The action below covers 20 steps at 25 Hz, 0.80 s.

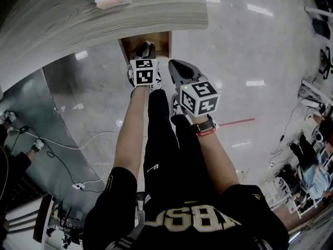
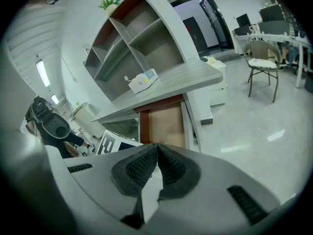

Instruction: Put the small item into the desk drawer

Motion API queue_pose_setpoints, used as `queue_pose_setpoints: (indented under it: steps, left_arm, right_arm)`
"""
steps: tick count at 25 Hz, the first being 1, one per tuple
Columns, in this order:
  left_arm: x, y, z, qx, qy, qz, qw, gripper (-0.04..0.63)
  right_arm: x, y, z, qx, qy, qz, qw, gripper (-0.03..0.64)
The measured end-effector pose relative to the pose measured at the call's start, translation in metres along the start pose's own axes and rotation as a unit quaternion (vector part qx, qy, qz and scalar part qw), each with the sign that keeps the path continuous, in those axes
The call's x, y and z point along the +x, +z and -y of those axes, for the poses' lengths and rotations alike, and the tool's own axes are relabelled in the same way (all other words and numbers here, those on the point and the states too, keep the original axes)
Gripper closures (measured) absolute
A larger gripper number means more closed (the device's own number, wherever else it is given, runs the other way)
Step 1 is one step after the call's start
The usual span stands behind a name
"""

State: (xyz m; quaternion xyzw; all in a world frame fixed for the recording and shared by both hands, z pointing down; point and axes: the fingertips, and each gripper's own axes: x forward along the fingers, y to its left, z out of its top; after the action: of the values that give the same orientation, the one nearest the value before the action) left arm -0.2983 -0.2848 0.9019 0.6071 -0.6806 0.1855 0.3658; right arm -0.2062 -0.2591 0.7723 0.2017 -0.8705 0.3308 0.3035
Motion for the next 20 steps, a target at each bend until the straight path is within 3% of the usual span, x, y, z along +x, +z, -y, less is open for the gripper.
queue_pose_setpoints:
  steps: [11, 17, 20]
  left_arm:
    - [-0.013, 0.005, 0.006, -0.010, -0.005, -0.001, 0.9999, 0.463]
    - [-0.057, 0.016, 0.019, -0.024, 0.001, 0.013, 0.9996, 0.463]
    - [-0.085, 0.034, 0.025, -0.033, 0.008, 0.040, 0.9986, 0.463]
  right_arm:
    - [-0.020, 0.016, -0.004, -0.013, 0.000, 0.018, 1.000, 0.606]
    - [-0.052, 0.028, -0.010, -0.008, -0.006, 0.038, 0.999, 0.606]
    - [-0.066, 0.037, -0.014, -0.013, -0.006, 0.050, 0.999, 0.604]
